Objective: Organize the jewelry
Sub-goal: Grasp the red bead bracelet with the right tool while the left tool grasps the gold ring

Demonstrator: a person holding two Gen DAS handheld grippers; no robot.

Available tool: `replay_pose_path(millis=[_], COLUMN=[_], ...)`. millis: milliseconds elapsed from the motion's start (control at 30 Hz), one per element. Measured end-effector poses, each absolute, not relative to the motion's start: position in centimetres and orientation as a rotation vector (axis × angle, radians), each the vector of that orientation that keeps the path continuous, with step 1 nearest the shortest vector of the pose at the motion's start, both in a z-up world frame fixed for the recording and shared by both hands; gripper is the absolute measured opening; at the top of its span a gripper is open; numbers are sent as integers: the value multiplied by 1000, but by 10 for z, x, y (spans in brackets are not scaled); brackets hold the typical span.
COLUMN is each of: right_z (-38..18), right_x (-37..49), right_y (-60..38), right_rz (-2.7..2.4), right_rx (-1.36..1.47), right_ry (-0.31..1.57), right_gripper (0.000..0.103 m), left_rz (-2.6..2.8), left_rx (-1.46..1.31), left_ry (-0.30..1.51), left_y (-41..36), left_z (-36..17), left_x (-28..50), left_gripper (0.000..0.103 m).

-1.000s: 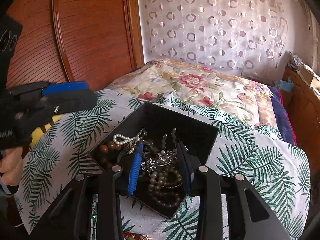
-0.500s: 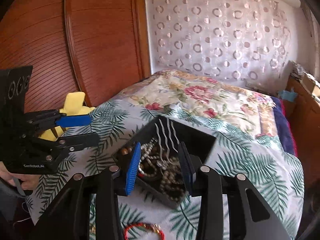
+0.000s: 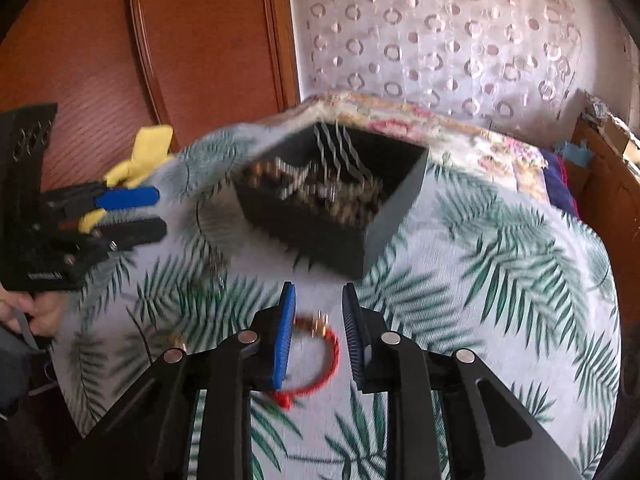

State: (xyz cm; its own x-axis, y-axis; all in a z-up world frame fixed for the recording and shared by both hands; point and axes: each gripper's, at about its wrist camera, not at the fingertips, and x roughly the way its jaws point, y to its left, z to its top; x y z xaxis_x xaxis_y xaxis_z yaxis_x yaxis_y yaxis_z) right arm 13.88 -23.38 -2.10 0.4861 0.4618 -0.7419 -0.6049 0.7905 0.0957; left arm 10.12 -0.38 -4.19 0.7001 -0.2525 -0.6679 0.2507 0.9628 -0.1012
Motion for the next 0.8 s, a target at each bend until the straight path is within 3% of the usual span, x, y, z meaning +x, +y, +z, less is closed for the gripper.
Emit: replay_pose_path(millis=[400, 433, 467, 800], right_z=[-49, -49, -50, -20], right_x=[132, 130, 127, 109], right_y=[-232, -232, -232, -239], right_rz=[637, 635, 629, 662], right_rx=[-272, -278, -291, -246], right_ry=[904, 902, 897, 806], right_gripper=[24, 18, 3, 3], left_rz=[-283, -286, -288, -297], left_rx=[-2, -4, -5, -8], left_ry=[789, 791, 793, 805], left_y=[-4, -4, -5, -7], left_z=[-57, -58, -60, -64], left_x=[86, 84, 83, 77], left_gripper=[58, 58, 58, 58])
